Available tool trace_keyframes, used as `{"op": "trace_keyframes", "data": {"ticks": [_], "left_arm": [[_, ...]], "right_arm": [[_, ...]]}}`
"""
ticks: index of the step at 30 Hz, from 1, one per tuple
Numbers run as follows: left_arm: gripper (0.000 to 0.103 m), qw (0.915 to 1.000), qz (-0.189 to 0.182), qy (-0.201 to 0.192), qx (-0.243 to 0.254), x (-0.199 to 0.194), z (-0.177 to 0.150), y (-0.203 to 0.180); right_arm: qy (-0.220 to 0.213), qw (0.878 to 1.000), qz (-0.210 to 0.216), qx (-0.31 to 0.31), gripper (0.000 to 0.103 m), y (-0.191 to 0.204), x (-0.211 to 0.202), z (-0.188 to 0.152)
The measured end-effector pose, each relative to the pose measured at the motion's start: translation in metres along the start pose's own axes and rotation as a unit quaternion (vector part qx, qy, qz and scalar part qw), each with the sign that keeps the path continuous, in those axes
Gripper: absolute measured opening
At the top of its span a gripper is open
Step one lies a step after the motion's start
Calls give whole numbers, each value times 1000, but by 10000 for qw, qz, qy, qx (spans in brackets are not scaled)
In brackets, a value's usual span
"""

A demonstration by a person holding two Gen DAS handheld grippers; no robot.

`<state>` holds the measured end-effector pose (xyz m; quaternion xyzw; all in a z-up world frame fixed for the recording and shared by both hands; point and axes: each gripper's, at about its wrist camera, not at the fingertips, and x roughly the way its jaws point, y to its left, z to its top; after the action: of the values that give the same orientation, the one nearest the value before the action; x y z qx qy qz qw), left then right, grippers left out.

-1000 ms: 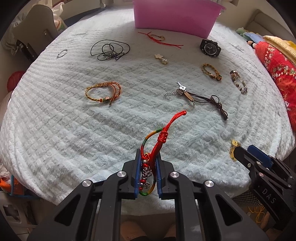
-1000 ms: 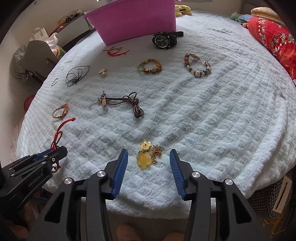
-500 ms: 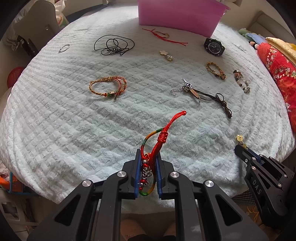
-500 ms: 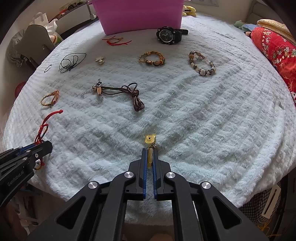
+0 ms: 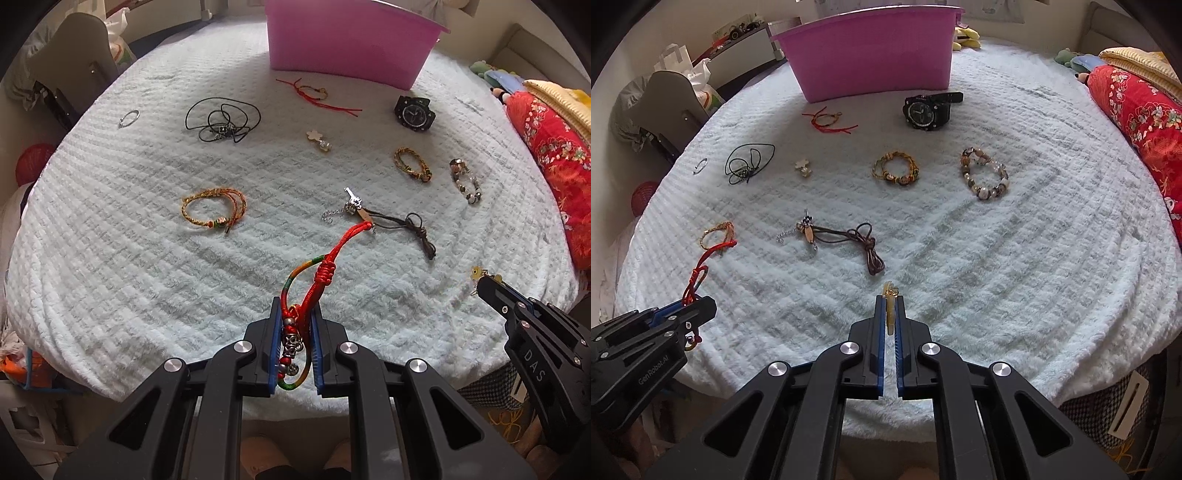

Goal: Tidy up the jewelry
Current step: 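Carry both held pieces with both tools over the pink basin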

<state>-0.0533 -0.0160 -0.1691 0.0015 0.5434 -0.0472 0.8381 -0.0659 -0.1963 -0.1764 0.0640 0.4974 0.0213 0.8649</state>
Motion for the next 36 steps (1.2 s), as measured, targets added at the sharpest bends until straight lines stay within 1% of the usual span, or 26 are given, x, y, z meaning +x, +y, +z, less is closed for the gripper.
{"op": "trace_keyframes", "data": {"ticks": [6,11,16,20,25,28,31,34,36], "left_arm": [[14,10000,12,-78,-56,-38,25,-10],[14,9997,33,-91,-223,-84,55,-17],[14,9990,-23,-208,-394,-132,93,-19],[14,9984,-49,-387,-401,-161,127,-16],[14,9983,-174,-523,-169,-172,177,-8],[14,9977,-321,-594,47,-167,210,-2],[14,9970,-435,-590,252,-159,250,6],[14,9953,-532,-651,473,-154,286,10],[14,9951,-580,-611,519,-149,307,13]], "right_arm": [[-106,9998,181,-38,4,-3,-41,28],[-183,9991,367,-137,4,-6,-85,60],[-398,9971,604,-223,4,-5,-134,110],[-568,9958,690,-219,4,-3,-159,151],[-729,9945,752,-64,4,5,-172,210],[-818,9943,681,-8,4,14,-172,243],[-775,9947,646,214,4,22,-165,279],[-859,9933,653,423,4,28,-163,308],[-868,9934,611,423,5,35,-160,323]]}}
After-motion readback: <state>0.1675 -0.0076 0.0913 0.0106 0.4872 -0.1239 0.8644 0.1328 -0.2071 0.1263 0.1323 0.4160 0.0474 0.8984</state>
